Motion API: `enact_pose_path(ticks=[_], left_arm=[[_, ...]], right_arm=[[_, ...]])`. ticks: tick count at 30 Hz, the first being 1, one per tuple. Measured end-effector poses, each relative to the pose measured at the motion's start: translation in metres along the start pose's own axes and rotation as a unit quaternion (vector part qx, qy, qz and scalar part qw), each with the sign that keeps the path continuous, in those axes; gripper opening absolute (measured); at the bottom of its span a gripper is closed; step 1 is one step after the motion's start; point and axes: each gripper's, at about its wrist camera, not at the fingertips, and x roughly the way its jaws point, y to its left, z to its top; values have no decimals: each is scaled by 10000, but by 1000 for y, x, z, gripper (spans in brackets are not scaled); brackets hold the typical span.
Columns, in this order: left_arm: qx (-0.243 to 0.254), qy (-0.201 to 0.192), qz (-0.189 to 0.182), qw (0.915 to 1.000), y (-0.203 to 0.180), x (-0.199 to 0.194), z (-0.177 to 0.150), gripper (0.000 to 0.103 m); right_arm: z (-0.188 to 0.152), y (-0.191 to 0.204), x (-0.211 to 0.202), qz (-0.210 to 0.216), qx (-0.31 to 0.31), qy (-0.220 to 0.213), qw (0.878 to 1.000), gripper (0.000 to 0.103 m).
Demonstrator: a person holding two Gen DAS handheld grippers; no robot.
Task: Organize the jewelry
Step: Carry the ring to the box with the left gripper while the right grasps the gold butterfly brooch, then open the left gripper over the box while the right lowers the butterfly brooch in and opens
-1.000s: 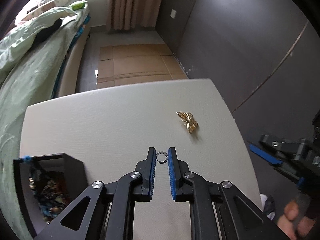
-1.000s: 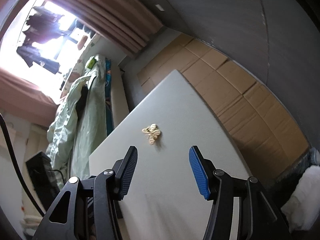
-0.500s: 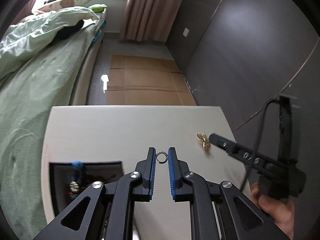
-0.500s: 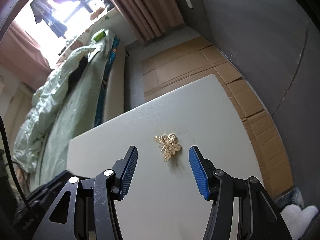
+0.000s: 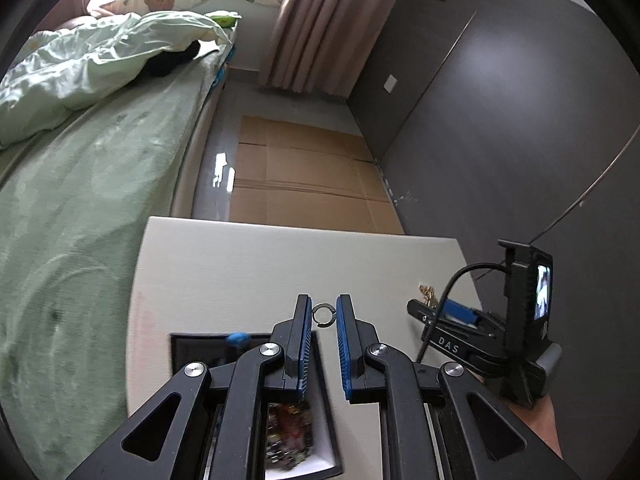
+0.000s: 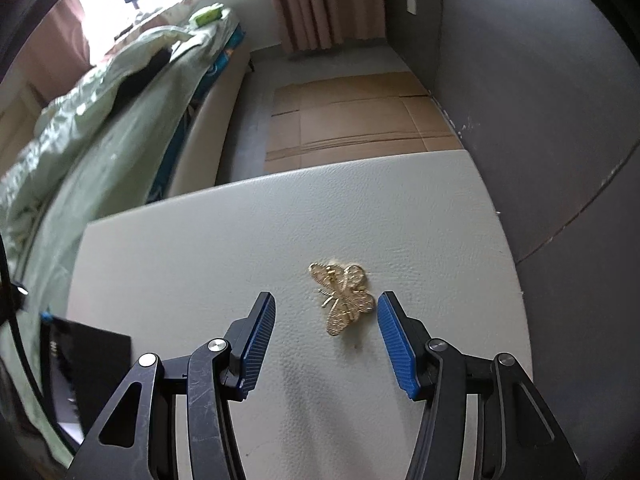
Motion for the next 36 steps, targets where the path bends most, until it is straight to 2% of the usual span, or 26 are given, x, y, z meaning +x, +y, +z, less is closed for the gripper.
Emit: enact_pose_path(ticks=[1, 3, 5, 7, 10, 17, 26, 27, 29, 31, 33, 36], left_arm=[[24, 21, 9, 10000, 2, -2, -1, 13], [79, 54, 32, 9999, 6, -4, -3, 13], [128, 85, 61, 9999, 11, -5, -5, 13], [164, 138, 89, 9997, 15, -6, -8, 13], [202, 201, 98, 9995, 20, -5, -11, 13], [232, 345, 49, 9991, 27, -5, -13, 13], [162, 683, -87, 9975, 29, 8, -16, 14], [108, 736, -86, 9972, 30, 10, -16, 16], [-2, 839, -44, 9965, 34, 15, -15, 30], [-61, 780, -31, 9969, 37, 13, -15, 52], [-114, 649, -12, 9978, 40, 7, -13, 58], [-237, 490, 61, 9985, 47, -2, -10, 60]], right_arm=[[0, 3, 2, -73, -83, -5, 9999, 54], [-3, 8, 1, -278, -290, -110, 9991, 45], [-7, 9, 0, -566, -461, -161, 9972, 28], [-7, 7, -3, -434, -402, -139, 9982, 28], [-9, 3, -9, -189, -288, -63, 9994, 18], [-13, -2, -24, 401, 87, -56, 9991, 18], [-16, 16, -56, 789, 105, -363, 9962, 18], [-16, 19, -61, 851, 104, -414, 9955, 18], [-18, 25, -68, 928, 67, -481, 9945, 18], [-20, 31, -75, 1034, 3, -533, 9932, 18], [-22, 43, -82, 1161, -107, -596, 9914, 18], [-24, 55, -89, 1377, -215, -635, 9882, 18]])
